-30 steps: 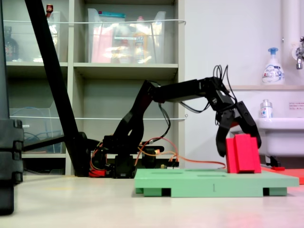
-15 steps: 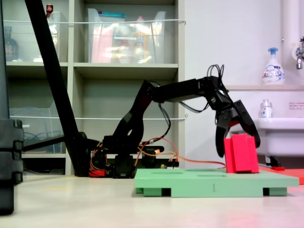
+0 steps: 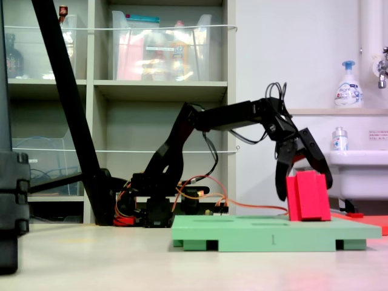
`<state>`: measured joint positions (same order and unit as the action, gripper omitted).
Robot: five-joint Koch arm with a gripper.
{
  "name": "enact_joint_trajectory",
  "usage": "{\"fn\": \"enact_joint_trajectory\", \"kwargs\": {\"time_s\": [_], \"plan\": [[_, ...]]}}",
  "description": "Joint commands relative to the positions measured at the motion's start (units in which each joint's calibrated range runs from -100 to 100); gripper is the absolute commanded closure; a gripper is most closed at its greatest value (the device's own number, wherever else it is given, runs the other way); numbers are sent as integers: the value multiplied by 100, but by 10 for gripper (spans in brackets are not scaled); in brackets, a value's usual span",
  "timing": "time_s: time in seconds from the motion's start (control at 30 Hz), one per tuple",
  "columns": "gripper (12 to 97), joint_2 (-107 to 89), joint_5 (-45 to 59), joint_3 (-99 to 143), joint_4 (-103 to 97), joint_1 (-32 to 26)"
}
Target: Put the cross columnar block into the corresponding hole
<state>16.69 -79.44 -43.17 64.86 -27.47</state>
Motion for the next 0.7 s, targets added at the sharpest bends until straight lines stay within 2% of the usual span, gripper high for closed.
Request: {"fn": "enact_joint_trajectory", "kwargs": {"time_s": [0.0,0.43,0.67], "plan": [[621,-230,-5,-230,-462,-15],[626,-594,0,-230,-77,-68],[591,-566,332,-499,-106,49]]}}
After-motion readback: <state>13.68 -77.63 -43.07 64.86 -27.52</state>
